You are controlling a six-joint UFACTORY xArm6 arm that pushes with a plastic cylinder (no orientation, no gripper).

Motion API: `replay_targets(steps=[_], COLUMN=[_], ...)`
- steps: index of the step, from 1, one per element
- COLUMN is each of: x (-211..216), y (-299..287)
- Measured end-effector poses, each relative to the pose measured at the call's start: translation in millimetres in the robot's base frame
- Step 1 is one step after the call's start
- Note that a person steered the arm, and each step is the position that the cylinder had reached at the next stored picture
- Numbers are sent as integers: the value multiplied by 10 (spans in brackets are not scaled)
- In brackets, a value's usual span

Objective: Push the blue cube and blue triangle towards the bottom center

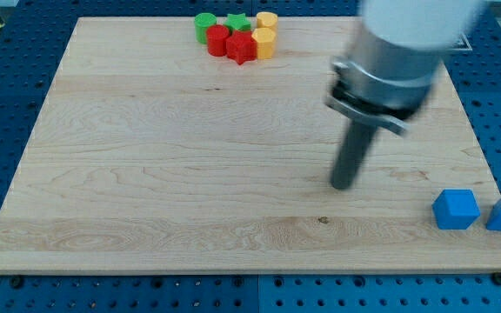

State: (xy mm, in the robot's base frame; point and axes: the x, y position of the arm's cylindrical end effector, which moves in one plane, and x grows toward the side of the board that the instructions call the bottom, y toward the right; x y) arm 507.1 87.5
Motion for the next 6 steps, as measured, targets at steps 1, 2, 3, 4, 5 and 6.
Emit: replay_targets(steps=[1, 2, 3, 4, 5, 6], x=[843, 1108, 1108, 1000, 672, 461], y=[355, 685, 2118, 2569, 2176, 1132])
